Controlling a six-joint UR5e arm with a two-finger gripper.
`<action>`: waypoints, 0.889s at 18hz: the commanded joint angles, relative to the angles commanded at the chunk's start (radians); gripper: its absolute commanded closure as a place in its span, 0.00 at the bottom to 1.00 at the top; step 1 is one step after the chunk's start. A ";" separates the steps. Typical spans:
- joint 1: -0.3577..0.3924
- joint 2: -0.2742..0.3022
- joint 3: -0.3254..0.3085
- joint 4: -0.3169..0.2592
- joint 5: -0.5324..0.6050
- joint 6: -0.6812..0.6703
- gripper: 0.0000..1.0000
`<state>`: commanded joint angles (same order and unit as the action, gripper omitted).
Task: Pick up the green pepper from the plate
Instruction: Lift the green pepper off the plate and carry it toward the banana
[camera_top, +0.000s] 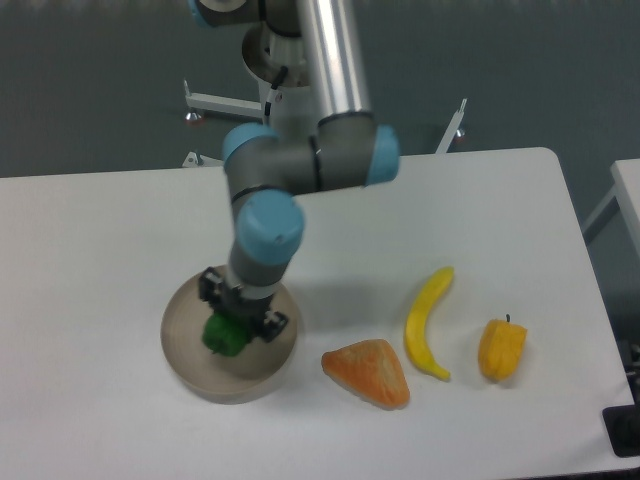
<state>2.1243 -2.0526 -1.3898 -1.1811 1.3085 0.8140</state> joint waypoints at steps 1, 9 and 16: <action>0.023 0.012 -0.005 -0.003 0.006 0.058 1.00; 0.224 0.045 0.066 -0.203 0.126 0.476 1.00; 0.256 0.022 0.089 -0.203 0.310 0.692 1.00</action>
<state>2.3807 -2.0310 -1.3009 -1.3837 1.6183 1.5061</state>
